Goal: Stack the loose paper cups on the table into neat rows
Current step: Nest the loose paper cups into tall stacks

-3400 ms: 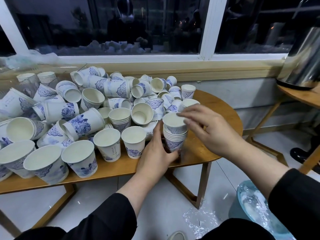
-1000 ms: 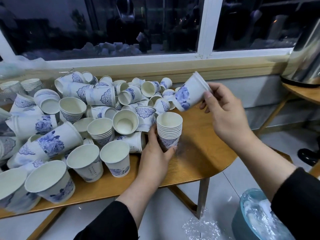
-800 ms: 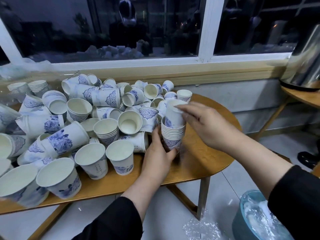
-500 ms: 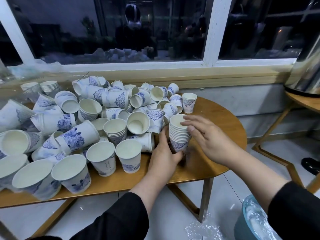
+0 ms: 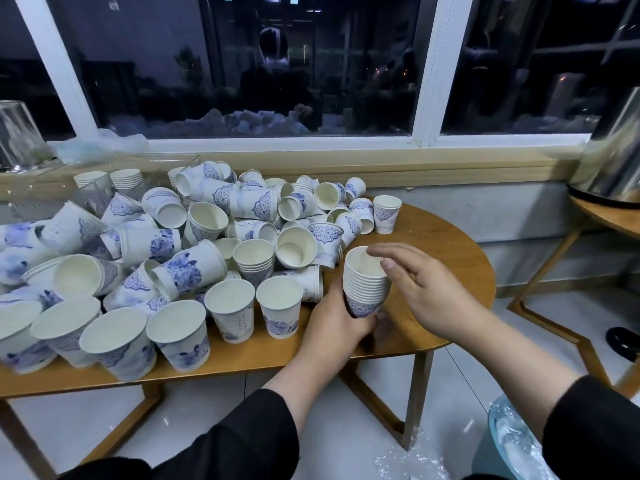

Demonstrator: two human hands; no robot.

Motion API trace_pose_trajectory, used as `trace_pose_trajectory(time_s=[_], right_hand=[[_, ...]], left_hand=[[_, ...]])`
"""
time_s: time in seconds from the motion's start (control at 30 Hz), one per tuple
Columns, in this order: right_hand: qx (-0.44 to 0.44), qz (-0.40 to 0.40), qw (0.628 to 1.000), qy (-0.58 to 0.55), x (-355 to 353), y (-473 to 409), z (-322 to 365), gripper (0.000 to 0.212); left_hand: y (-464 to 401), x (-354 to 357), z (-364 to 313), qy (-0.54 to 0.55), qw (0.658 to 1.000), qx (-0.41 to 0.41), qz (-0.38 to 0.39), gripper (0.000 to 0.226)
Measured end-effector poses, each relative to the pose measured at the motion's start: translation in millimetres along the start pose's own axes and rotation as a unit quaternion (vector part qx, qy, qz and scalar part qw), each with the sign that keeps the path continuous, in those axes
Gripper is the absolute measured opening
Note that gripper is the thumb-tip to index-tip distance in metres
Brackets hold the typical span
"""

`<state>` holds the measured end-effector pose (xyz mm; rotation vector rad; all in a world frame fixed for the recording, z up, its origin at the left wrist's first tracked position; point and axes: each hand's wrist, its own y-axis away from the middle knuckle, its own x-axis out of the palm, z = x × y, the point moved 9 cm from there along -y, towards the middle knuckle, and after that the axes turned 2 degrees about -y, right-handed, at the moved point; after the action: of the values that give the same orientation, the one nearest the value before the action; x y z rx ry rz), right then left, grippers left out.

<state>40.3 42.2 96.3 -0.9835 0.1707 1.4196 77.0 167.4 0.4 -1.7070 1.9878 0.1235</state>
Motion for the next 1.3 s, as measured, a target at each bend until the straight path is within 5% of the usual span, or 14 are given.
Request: trace_pose_trajectory(time_s=[0.17, 0.5, 0.63, 0.7, 0.8, 1.0, 1.17, 1.3], right_hand=[[0.016, -0.056, 0.998, 0.022, -7.2, -27.8, 15.2, 0.025], [0.14, 0.179, 0.954, 0.196, 34.9, -112.4, -2.5, 0.033], [0.153, 0.224, 0.94, 0.206, 52.1, -131.2, -17.4, 0.014], [0.159, 0.224, 0.94, 0.203, 59.6, -137.0, -20.5, 0.026], [0.174, 0.203, 0.946, 0.185, 63.3, -140.0, -25.7, 0.032], [0.168, 0.112, 0.974, 0.1, 30.2, -136.5, -19.9, 0.011], [0.033, -0.095, 0.989, 0.104, -42.6, -109.6, 30.8, 0.013], [-0.047, -0.083, 0.991, 0.097, -51.8, -60.5, 60.4, 0.013]], left_hand=[[-0.5, -8.4, 8.2, -0.007, 1.0, -0.023, -0.007, 0.066], [-1.6, -9.1, 16.4, -0.02, 0.999, -0.028, -0.009, 0.067], [-1.2, -10.5, 16.5, -0.013, 1.0, -0.024, -0.01, 0.067], [-1.2, -10.9, 15.6, -0.008, 1.0, -0.025, -0.008, 0.066], [-1.2, -10.9, 16.2, -0.007, 1.0, -0.025, -0.008, 0.067], [-1.1, -11.4, 16.5, -0.01, 1.0, -0.024, -0.017, 0.067], [-1.9, -11.0, 16.1, -0.014, 0.999, -0.022, -0.022, 0.063], [-1.2, -10.0, 16.7, -0.013, 0.999, -0.031, -0.025, 0.061]])
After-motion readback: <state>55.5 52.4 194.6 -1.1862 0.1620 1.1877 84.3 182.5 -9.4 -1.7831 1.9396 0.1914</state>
